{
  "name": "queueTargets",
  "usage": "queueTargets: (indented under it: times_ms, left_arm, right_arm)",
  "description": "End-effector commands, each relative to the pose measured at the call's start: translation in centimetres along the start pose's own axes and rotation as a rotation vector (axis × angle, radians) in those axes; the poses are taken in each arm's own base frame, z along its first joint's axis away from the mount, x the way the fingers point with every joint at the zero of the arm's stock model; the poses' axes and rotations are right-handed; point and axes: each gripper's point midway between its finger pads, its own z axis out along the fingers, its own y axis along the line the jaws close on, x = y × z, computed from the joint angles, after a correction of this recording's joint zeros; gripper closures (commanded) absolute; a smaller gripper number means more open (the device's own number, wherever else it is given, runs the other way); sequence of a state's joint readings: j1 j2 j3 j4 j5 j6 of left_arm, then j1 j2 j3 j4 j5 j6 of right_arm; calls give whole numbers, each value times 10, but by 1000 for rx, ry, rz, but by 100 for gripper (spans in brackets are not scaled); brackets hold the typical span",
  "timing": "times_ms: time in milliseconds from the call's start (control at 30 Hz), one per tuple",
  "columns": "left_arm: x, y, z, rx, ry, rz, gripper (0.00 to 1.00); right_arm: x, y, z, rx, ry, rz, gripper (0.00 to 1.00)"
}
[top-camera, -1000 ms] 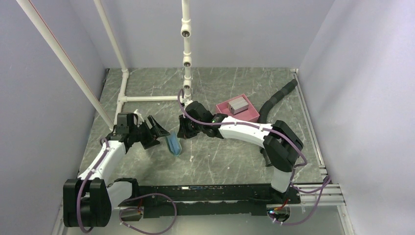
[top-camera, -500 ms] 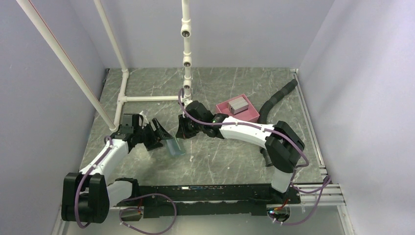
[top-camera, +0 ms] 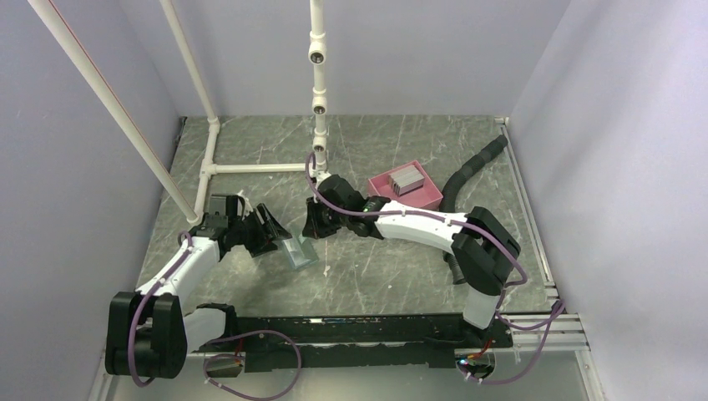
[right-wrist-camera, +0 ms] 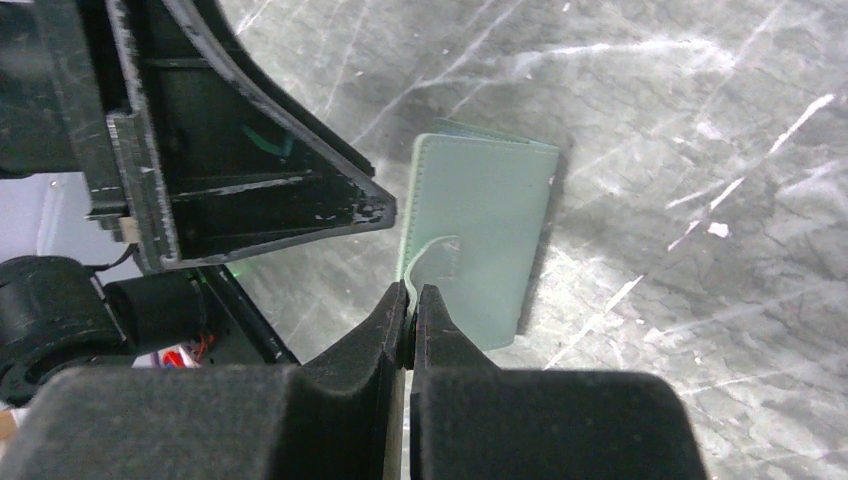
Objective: Put the credit cards into the card holder
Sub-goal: Open the card holder at the center of the board.
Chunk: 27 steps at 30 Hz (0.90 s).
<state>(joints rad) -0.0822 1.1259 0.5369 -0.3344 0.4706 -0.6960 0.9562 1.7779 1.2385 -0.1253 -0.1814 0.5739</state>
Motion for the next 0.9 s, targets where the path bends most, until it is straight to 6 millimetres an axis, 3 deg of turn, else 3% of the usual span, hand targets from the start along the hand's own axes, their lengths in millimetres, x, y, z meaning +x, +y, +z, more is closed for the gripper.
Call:
queueTargets:
  times_ms: [0,100,200,500,600,667,700,800,867]
  left_arm:
    - [-3,-5,-3,15,-23,18,33]
    - [-1,-6,-2,21,-7,7,21]
    - [5,-2,2,26,14,-14,19]
    - [16,0,17,84,62,-71,38]
    - [19,7,17,61,62,-82,37]
    - [19,11,16,44,44,-88,29]
    - [18,10,15,54,32,-87,28]
    - [18,10,18,69,33,-79,45]
    - [17,11,22,62,59,-70,46]
  right_arm:
    - [-11,-18,-10,85,-66,30,100]
    - [9,-70,-6,243,-17,67,100]
    - [26,-110,-9,326,5,74,100]
    - [37,-126,1,344,32,44,100]
    - [42,-144,-2,435,36,46,100]
    - [46,-153,-6,481,41,37,100]
    - [47,-154,-7,486,42,29,100]
    - [45,-146,-7,448,46,-5,100]
    - [43,-137,-6,427,46,-22,98]
